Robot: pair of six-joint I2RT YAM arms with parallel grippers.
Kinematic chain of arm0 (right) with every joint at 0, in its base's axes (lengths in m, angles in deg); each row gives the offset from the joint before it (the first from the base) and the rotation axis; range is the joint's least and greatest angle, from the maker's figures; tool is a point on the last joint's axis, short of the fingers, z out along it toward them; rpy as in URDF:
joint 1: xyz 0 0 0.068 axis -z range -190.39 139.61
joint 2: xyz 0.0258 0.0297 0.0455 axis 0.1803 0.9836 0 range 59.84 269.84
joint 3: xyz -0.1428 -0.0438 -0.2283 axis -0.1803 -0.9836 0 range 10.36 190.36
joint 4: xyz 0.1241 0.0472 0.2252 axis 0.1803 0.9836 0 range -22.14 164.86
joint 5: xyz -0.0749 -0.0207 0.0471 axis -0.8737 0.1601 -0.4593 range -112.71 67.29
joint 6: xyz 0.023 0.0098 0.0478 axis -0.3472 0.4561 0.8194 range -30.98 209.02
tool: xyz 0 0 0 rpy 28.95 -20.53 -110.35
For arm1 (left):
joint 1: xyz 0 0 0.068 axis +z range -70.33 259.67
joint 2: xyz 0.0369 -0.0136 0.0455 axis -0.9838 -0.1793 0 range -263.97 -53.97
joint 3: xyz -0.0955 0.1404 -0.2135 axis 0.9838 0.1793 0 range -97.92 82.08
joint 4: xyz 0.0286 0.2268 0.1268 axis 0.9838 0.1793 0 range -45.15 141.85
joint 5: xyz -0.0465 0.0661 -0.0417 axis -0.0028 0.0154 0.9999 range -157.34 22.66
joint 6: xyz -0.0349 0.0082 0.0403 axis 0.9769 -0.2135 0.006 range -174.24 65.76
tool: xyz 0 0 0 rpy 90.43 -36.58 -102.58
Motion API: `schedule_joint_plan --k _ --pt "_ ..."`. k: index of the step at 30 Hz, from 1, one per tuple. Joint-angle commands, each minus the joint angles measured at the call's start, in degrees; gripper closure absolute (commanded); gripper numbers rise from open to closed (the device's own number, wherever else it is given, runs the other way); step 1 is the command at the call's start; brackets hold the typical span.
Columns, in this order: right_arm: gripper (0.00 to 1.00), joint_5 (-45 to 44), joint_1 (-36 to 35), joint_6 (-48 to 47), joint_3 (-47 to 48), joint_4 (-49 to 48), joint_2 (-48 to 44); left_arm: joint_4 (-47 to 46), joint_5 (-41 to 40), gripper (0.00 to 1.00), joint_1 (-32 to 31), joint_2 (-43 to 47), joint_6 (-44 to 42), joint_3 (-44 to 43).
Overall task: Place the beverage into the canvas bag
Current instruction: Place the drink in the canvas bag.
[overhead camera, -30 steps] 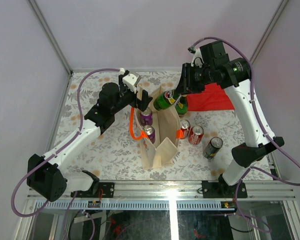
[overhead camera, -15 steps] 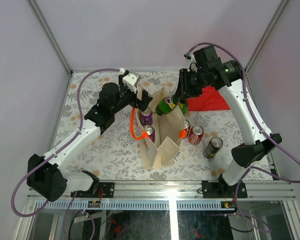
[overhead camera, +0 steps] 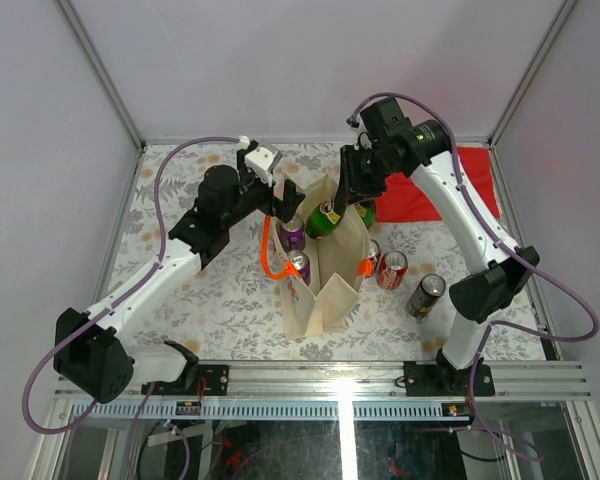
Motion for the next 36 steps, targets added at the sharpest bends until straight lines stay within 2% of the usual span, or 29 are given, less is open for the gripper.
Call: schedule_joint_plan --k 1,13,23,36 --pt "1.0 -0.2 -1.1 -0.3 4.2 -5.2 -0.1 -1.3 -1.3 0.0 -0.1 0.6 -0.1 -0.1" --pt "1.0 -5.7 -4.5 -0.8 4.6 -4.3 4.3 -1.7 -0.8 0.0 0.3 0.9 0.1 0.4" --pt "1.0 -13.1 -8.2 -1.8 12.6 -0.4 11.5 -1.6 -0.7 0.0 0.4 1.5 0.1 0.8" --pt "1.0 -18.6 -9.4 -2.7 13.7 3.0 15.4 -1.4 -0.3 0.0 0.5 1.3 0.0 0.4"
